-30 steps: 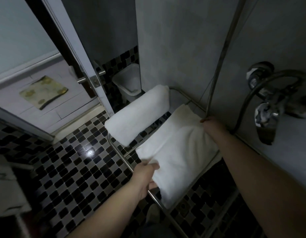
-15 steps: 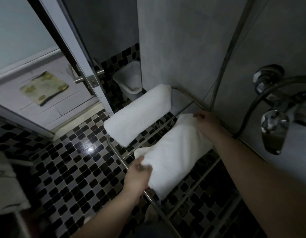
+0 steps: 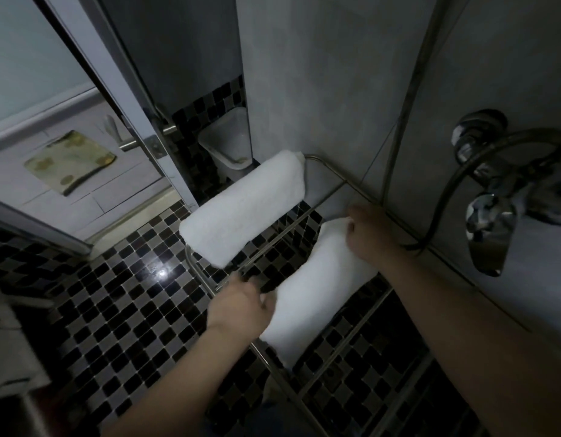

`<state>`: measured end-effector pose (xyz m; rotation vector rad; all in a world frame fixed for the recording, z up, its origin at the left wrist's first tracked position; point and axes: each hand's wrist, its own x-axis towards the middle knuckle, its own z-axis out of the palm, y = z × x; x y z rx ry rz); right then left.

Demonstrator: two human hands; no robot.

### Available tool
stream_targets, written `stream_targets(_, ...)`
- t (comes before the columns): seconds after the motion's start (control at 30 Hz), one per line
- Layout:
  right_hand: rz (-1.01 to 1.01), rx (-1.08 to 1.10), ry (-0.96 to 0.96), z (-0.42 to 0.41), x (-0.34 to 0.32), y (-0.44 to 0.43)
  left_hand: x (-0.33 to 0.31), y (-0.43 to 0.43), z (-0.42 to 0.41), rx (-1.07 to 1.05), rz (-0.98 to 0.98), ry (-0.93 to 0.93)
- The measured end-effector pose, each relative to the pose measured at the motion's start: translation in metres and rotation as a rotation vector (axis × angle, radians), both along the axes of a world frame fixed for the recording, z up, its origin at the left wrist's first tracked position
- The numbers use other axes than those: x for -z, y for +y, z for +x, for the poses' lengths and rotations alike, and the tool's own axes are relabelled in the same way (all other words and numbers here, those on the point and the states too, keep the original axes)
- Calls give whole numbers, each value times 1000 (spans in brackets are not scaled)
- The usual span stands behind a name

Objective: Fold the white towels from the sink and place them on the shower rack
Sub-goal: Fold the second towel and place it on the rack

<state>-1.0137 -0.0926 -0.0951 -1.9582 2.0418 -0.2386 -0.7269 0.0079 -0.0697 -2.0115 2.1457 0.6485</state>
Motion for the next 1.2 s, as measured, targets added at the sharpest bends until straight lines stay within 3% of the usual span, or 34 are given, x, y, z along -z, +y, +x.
stream_targets(0.07, 79, -273, 22, 7, -6, 5, 8, 1, -15, 90, -50, 134)
stream_targets(0.13, 294, -464, 52, 14, -4, 12, 21, 0, -32, 128, 24, 166)
stream_targets(0.23, 477, -498, 219, 3, 5, 10, 42, -3, -44, 80, 234, 223)
stream_targets(0.3, 434, -422, 240, -12, 7, 6, 51, -1, -46, 25, 239, 234)
stream_targets(0.43, 297, -263, 257, -27, 13, 11, 54, 19, -50, 22, 11, 52)
stream_targets(0.53, 198, -234, 313, -16, 18, 18, 57, 28, -47, -7, -34, 26)
stream_targets(0.6, 163, -288, 332, -8, 18, 18, 58, 27, -45, -7, -24, 35)
stream_targets(0.8, 131, -722, 304, 18, 24, 27, 54, 15, -68, 29, -37, -17)
stream_targets(0.93, 66, -734, 355, 19, 23, 23, 53, 10, -67, 90, -60, -76)
stream_targets(1.2, 80, -605, 314, -6, 24, 8, 59, 11, -54, -8, -11, -57)
